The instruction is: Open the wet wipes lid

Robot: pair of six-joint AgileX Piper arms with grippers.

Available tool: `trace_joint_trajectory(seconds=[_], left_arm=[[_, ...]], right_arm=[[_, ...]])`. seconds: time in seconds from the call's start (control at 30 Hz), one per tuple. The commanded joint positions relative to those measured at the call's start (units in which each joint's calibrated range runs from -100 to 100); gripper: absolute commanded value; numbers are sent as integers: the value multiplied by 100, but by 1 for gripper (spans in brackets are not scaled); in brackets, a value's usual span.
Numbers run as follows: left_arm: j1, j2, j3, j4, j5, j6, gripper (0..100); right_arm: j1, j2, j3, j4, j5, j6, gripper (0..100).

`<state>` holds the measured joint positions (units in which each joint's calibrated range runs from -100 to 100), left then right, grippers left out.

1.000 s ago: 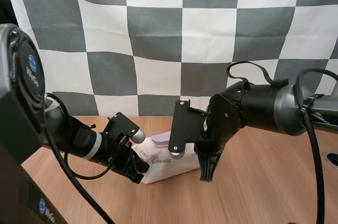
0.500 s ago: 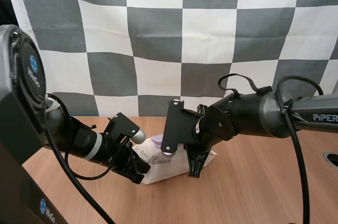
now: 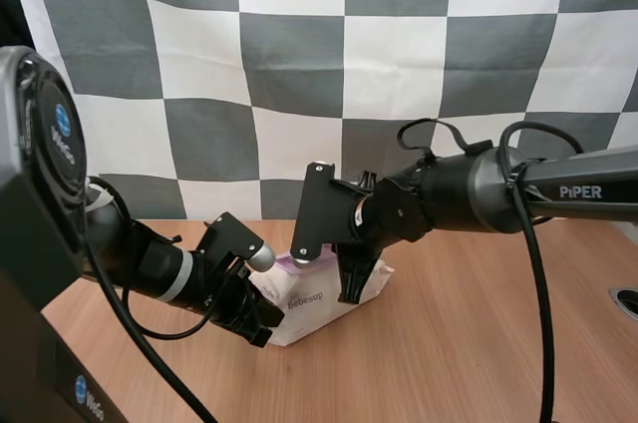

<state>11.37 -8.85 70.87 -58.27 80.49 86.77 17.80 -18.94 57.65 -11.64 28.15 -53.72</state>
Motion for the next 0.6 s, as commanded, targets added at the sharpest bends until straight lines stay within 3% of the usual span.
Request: trace_joint_trajectory(seconds=[0.0,0.4,0.57], left_arm=[[-1,1,-7,-3,24,4,0],[-1,1,-7,83,217,15,0],[-1,1,-7,115,37,15,0]], right_arm=[[4,4,-25,28,40,0,0],[4,433,-51,5,-1586,0,0],[4,808,-461,28,-1629,0,0]])
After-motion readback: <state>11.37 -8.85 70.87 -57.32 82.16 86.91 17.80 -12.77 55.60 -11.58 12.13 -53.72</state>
